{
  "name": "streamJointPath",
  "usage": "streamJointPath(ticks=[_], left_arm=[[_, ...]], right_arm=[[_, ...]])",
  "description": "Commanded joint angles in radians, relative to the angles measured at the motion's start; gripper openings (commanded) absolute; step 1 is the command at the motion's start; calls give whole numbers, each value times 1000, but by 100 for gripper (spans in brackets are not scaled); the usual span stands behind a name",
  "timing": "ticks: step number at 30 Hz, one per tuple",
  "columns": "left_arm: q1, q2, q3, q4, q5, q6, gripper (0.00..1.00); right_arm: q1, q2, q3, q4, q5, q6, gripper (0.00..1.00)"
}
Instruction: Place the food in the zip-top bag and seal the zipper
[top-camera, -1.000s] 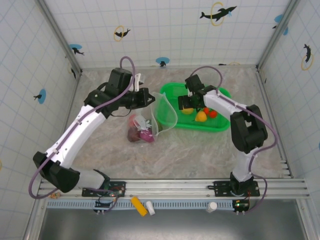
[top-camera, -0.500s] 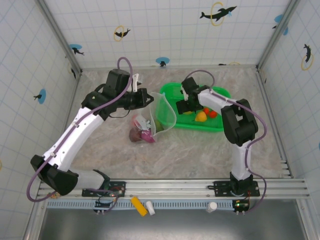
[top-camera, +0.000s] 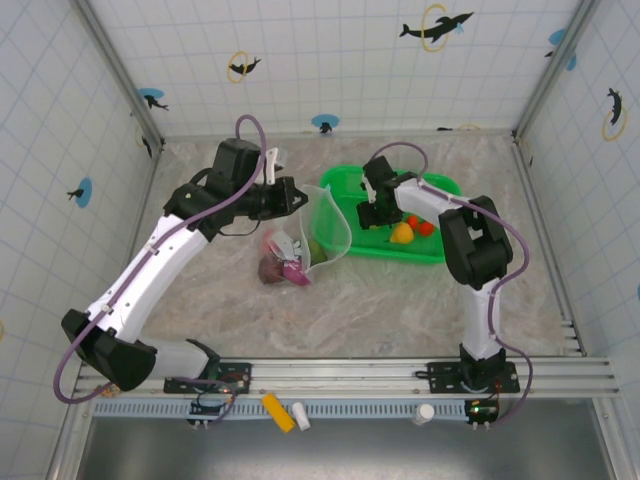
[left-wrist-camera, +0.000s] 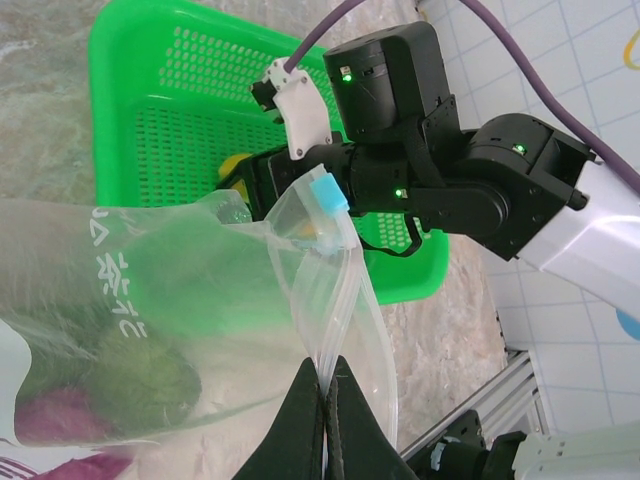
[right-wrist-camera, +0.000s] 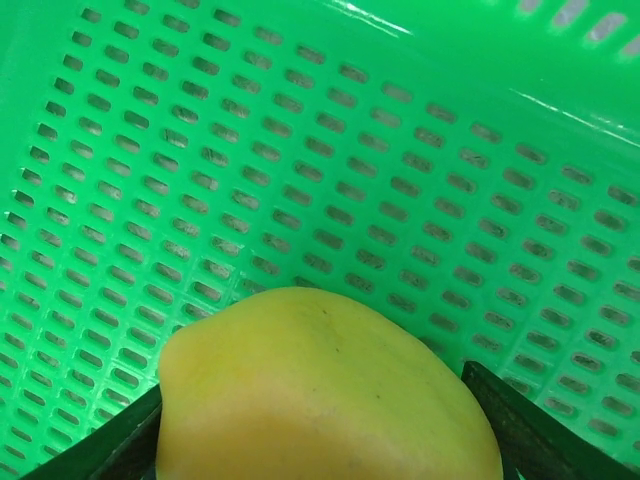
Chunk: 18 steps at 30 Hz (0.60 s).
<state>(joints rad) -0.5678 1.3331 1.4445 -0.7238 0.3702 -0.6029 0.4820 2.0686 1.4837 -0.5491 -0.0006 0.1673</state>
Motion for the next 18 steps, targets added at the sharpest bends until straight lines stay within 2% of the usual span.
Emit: streamJointPath(ticks=[1, 9, 14, 18], left_arm=[[3, -18, -10, 26, 5, -15, 0], [21, -28, -29, 51, -18, -37, 0], [88, -58, -99, 159, 78, -115, 0], [97, -66, -142, 243, 139, -172, 0]], right_arm=[[-11, -84, 20, 11, 5, 8, 62], [-12, -284, -24, 13, 34, 29, 60], [5, -464, -25, 25, -13, 57, 59], [50, -551, 24, -1, -73, 92, 58]])
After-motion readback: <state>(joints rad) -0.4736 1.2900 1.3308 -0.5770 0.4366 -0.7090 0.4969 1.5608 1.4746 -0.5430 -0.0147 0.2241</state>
